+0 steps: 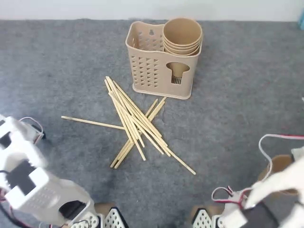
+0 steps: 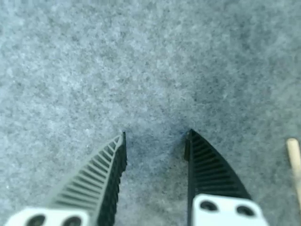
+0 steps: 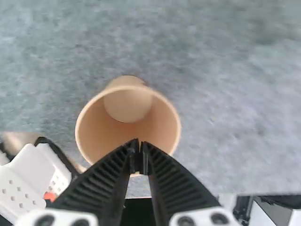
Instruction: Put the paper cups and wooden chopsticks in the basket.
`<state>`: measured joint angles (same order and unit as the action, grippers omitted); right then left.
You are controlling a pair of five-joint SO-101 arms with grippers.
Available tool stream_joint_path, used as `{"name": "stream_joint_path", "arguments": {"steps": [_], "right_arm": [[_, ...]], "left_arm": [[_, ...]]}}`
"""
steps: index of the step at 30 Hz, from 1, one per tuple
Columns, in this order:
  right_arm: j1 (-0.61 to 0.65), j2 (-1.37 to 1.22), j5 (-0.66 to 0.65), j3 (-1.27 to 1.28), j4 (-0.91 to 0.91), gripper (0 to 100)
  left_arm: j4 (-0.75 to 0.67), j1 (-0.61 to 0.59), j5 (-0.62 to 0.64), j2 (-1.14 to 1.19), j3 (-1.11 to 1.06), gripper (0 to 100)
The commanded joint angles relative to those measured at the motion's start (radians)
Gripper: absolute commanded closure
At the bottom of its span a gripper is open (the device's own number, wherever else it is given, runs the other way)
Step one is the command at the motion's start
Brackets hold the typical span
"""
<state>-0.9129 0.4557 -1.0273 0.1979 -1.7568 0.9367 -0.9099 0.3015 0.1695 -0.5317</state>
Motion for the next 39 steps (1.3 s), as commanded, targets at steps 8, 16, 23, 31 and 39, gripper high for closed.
{"name": "stream_joint_path", "arguments": {"steps": [8, 16, 23, 31, 39], "right_arm": [[-0.120, 0.180, -0.032, 0.183, 0.182, 86.0], [-0.113, 0.180, -0.018, 0.434, 0.444, 86.2], [-0.077, 0.180, 0.020, 0.503, 0.550, 99.8], [-0.051, 0.189, 0.054, 0.405, 0.481, 99.1], [0.113, 0.179, 0.281, -0.011, 0.226, 99.1]], "left_arm": [[0.006, 0.017, -0.012, 0.006, 0.016, 80], [0.006, 0.017, -0.012, 0.006, 0.016, 80], [0.006, 0.017, -0.012, 0.006, 0.016, 80], [0.008, 0.017, -0.012, 0.006, 0.016, 80], [0.011, 0.017, -0.014, 0.006, 0.016, 80]]}}
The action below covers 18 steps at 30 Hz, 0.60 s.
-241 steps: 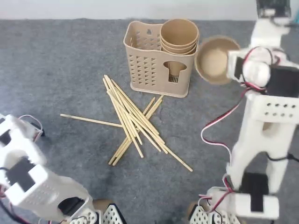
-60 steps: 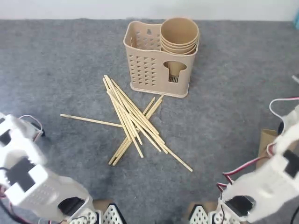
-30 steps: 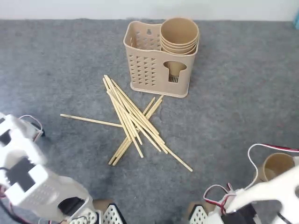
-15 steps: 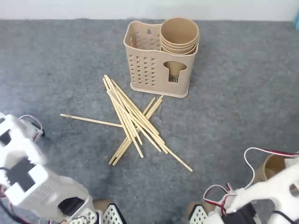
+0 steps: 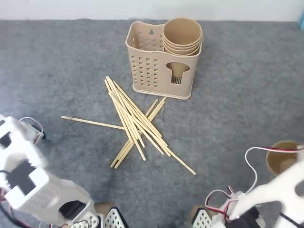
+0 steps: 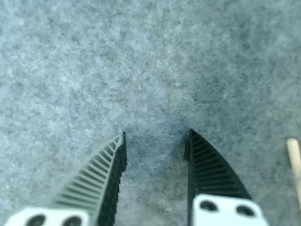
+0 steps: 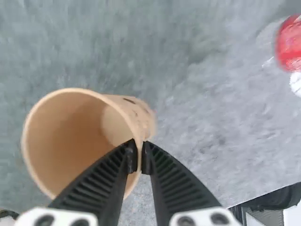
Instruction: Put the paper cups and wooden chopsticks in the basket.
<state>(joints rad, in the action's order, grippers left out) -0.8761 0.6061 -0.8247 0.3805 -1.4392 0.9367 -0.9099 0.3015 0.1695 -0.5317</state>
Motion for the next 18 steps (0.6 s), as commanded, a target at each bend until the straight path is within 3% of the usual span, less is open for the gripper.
{"name": "stream_joint_path", "arguments": {"steps": [1, 7, 18], "right_arm": [[0.117, 0.028, 0.106, -0.250, -0.137, 99.1], [0.375, -0.068, 0.339, -0.592, -0.357, 99.1], [0.696, -0.549, 0.859, -1.042, -0.354, 99.1]], "left_arm": [[0.011, 0.017, -0.014, 0.006, 0.016, 80], [0.011, 0.017, -0.014, 0.006, 0.016, 80], [0.008, 0.017, -0.014, 0.006, 0.016, 80]]}}
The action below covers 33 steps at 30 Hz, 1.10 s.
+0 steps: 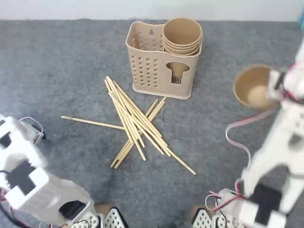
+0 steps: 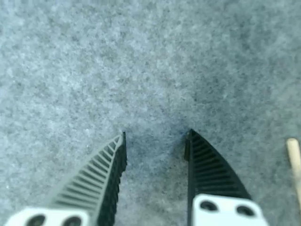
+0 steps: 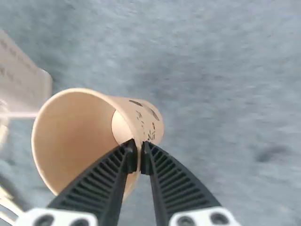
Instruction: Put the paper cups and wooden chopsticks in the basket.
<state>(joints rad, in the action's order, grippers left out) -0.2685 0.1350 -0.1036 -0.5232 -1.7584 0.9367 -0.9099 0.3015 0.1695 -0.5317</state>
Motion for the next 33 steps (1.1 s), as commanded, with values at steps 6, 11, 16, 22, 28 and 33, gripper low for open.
{"name": "stream_joint_path", "arguments": {"steps": [6, 11, 16, 22, 28, 33], "right_arm": [[0.232, -0.208, 0.387, -0.486, -0.033, 99.1], [0.361, -0.220, 0.451, -0.724, -0.028, 99.1], [0.450, -0.231, 0.453, -0.753, 0.085, 99.1], [0.504, -0.234, 0.451, -0.664, 0.203, 99.1], [0.499, -0.236, 0.453, -0.457, 0.334, 99.1], [0.483, -0.242, 0.453, -0.397, 0.352, 99.1]], "left_arm": [[0.008, 0.017, -0.014, 0.006, 0.016, 80], [0.008, 0.017, -0.014, 0.006, 0.016, 80], [0.008, 0.017, -0.014, 0.006, 0.016, 80], [0.008, 0.017, -0.014, 0.006, 0.016, 80], [0.008, 0.017, -0.014, 0.006, 0.016, 80], [0.008, 0.017, -0.014, 0.006, 0.016, 80]]}}
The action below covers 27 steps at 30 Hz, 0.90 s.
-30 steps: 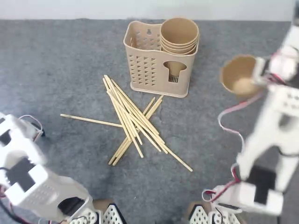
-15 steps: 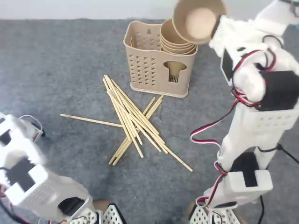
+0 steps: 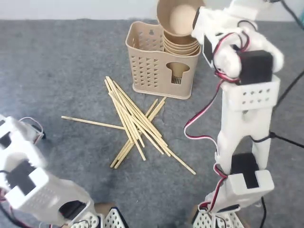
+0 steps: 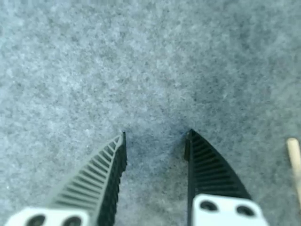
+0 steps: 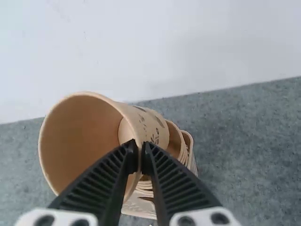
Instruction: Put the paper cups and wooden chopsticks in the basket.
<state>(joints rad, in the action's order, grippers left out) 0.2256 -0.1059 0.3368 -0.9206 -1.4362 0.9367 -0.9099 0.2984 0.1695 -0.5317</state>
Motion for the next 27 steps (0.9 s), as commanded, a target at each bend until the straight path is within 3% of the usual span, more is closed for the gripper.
{"name": "stream_joint_path", "arguments": {"steps": [1, 7, 14, 23, 27], "right_arm": [[-0.016, -0.012, 0.011, -0.002, 0.028, 99.1], [-0.045, -0.116, 0.006, -0.002, 0.047, 98.0], [-0.048, -0.128, 0.006, -0.008, 0.016, 74.2], [-0.038, 0.156, 0.005, -0.008, -0.127, 73.5], [-0.035, 0.263, -0.063, -0.008, -0.285, 73.6]], "left_arm": [[0.008, 0.017, -0.011, 0.006, 0.016, 80], [0.008, 0.018, -0.011, 0.006, 0.016, 80], [0.008, 0.018, -0.011, 0.006, 0.016, 80], [0.008, 0.020, -0.011, 0.006, 0.016, 80], [0.008, 0.018, -0.011, 0.006, 0.016, 80]]}}
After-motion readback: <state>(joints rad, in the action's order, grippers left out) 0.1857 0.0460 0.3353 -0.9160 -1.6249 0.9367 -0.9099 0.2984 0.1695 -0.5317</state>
